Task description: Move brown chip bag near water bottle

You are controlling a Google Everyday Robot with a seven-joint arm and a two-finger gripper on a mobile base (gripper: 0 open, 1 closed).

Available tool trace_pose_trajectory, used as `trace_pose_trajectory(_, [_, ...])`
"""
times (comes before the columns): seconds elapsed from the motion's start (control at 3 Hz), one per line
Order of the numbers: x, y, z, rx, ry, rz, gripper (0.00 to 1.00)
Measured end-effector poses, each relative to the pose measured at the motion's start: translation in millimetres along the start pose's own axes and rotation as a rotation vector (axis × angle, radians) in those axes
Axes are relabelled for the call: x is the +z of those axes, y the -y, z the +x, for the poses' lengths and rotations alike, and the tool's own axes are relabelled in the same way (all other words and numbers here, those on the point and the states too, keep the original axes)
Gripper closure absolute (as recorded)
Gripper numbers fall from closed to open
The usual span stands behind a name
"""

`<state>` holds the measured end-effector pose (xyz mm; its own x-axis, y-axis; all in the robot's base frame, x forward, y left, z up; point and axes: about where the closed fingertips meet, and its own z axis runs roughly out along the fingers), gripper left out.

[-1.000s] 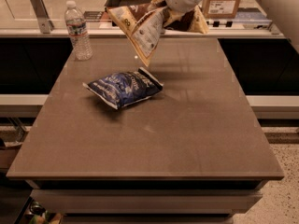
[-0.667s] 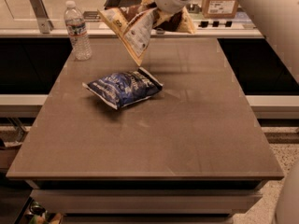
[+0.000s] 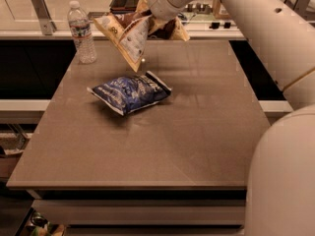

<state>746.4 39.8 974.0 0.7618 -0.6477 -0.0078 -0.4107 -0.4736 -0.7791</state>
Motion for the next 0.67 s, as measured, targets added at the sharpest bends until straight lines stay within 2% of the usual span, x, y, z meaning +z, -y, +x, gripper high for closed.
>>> trace_pose_trajectory(0.67, [53.3,-0.8,-6.0,0.022,0.09,-0.008,1.0])
